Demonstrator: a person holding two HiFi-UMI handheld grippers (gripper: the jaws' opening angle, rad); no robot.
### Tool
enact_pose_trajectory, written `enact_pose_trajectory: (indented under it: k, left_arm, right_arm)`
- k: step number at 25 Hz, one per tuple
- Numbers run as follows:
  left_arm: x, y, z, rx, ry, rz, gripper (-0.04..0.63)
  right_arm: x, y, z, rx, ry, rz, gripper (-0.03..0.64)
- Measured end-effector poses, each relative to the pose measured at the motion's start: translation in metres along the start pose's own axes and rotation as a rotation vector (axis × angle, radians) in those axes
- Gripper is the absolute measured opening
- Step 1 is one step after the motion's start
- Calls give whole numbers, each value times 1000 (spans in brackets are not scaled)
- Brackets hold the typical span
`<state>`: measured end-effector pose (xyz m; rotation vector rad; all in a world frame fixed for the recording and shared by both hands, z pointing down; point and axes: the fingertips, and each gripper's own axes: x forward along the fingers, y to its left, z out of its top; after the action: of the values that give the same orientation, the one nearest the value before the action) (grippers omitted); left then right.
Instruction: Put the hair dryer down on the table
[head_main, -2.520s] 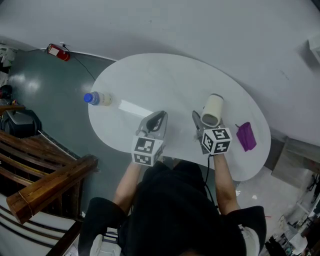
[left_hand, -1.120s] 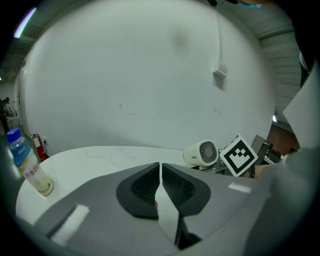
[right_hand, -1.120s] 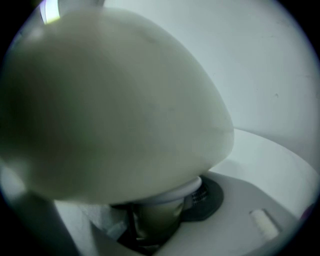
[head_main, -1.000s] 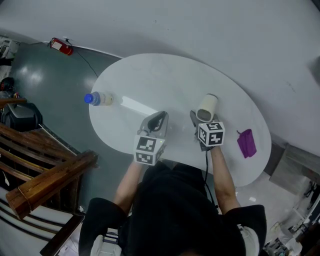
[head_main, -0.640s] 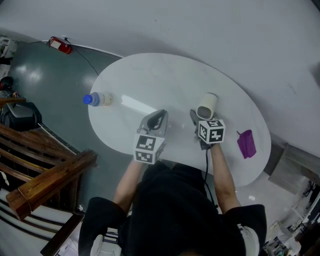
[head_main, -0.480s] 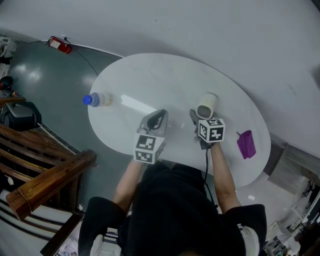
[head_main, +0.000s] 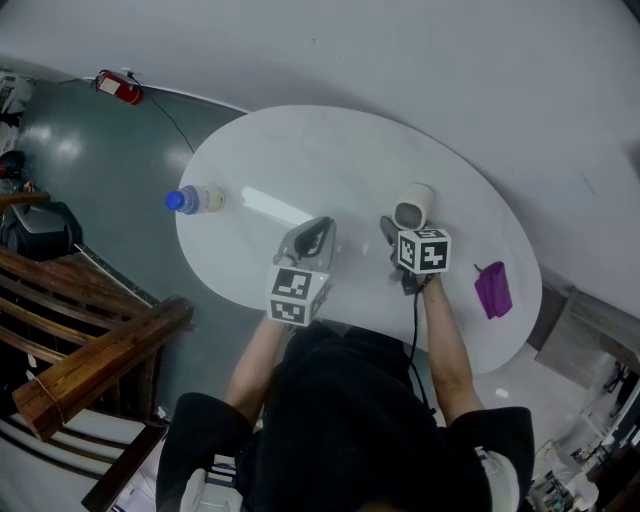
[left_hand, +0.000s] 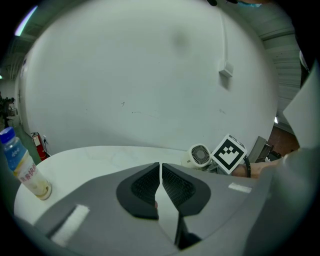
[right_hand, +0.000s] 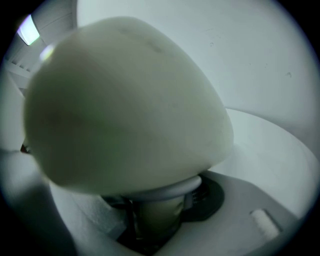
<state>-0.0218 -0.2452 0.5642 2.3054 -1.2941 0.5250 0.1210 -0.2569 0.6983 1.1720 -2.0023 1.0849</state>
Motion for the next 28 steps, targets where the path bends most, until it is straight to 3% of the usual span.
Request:
enact_pose_trajectory:
  k: [20, 28]
  left_arm:
    - [3, 1, -2, -2, 16, 17, 23]
    - [1, -2, -2, 3, 15, 18, 23]
  right_arm:
    - [18, -21, -9, 154, 127, 85, 236]
    - [18, -18, -7, 168, 123, 102, 242]
